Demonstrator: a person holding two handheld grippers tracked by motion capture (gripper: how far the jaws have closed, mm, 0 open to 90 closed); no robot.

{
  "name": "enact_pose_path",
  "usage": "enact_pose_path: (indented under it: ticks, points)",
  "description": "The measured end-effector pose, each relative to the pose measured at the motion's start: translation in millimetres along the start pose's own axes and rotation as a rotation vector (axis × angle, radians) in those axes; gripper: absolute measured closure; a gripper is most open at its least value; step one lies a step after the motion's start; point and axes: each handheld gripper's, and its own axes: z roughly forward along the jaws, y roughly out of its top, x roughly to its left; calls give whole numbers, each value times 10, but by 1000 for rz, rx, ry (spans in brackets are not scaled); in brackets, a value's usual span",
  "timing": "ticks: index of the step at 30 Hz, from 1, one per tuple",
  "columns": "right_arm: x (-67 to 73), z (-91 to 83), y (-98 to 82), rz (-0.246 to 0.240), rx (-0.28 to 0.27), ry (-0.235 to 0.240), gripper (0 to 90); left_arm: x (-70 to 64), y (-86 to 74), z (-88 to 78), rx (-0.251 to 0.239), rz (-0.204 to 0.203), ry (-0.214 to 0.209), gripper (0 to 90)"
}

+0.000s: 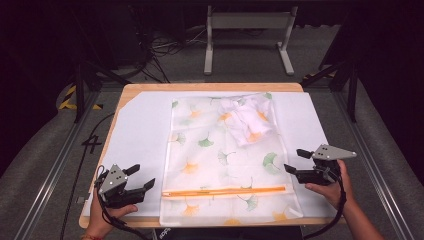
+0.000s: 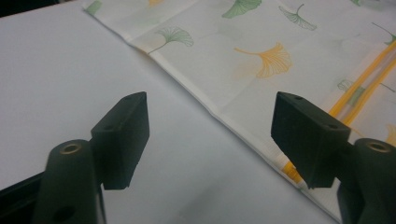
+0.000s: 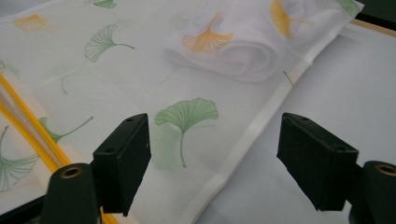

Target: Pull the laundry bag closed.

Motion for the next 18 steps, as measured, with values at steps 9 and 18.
enact_pose_path:
  ticks: [9, 18]
  points:
    - [150, 146, 51, -31, 39, 58, 403, -145, -7, -69, 25, 103, -95, 768]
    - [363, 309, 162, -79, 16, 171, 710, -227, -47, -143, 43, 114, -120, 898]
